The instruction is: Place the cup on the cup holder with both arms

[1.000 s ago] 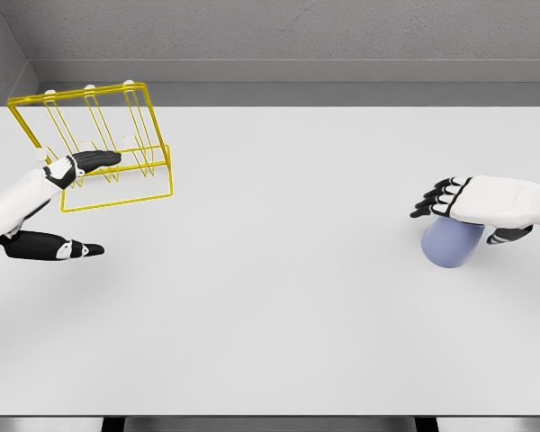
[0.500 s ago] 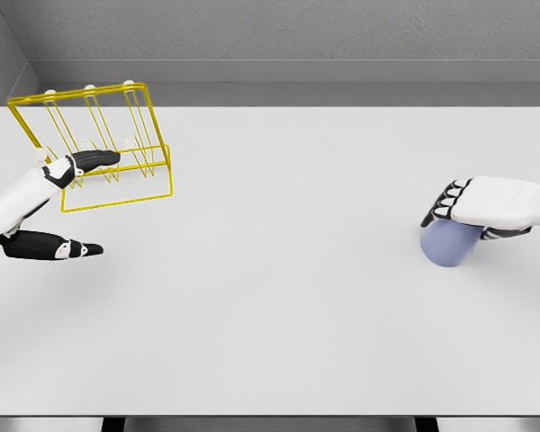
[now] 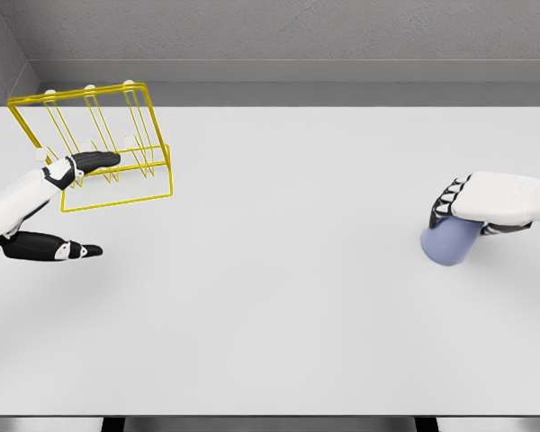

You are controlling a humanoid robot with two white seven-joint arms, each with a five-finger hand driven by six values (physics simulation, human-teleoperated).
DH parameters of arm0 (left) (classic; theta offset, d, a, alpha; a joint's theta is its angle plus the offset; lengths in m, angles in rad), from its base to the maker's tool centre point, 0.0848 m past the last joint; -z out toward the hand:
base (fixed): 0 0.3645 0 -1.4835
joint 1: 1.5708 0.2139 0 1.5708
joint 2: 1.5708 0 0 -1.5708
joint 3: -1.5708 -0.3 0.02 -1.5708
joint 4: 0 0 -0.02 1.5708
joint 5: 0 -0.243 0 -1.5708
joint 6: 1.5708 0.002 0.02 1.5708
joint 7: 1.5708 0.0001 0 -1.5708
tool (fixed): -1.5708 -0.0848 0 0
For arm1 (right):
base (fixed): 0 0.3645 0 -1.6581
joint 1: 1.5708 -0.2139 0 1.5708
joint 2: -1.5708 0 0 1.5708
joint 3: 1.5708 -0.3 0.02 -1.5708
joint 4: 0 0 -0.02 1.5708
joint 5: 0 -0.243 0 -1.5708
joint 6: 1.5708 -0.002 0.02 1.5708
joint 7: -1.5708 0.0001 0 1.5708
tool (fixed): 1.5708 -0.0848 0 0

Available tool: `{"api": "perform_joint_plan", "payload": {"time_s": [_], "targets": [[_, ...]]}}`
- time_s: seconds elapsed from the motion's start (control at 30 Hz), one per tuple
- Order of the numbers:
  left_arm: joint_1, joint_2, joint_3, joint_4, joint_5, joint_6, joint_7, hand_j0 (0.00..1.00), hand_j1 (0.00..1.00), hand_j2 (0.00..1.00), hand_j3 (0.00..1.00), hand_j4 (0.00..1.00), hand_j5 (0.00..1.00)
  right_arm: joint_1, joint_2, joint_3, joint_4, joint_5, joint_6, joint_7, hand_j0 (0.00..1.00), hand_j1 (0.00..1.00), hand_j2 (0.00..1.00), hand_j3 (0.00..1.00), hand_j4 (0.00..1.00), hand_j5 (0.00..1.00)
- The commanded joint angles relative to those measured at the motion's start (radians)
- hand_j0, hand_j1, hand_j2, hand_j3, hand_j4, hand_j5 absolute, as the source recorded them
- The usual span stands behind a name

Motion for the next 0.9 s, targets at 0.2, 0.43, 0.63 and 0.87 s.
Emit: {"api": "perform_joint_plan", "payload": {"time_s": [0.2,0.43,0.63,0.87], "targets": [[0.002,0.003,0.001,-0.001,0.007,0.000,0.000,1.00,1.00,1.00,1.00,1.00,1.00,-0.008,-0.004,-0.006,-0.027,-0.006,0.002,0.000,0.56,0.56,0.56,0.56,0.56,0.56],[0.002,0.003,-0.001,-0.001,0.005,0.000,0.000,1.00,1.00,1.00,1.00,1.00,1.00,-0.029,-0.010,-0.007,-0.062,-0.008,0.002,0.000,0.53,0.53,0.53,0.53,0.53,0.53],[0.002,0.003,-0.014,-0.003,0.005,0.000,0.000,1.00,1.00,1.00,1.00,1.00,1.00,-0.038,-0.005,-0.007,-0.122,-0.006,0.002,0.000,0.53,0.53,0.53,0.53,0.53,0.53],[0.002,0.003,-0.014,-0.001,0.007,0.000,0.002,1.00,1.00,1.00,1.00,1.00,1.00,-0.075,-0.001,-0.007,-0.185,-0.008,0.002,0.001,0.53,0.53,0.53,0.53,0.53,0.53]]}}
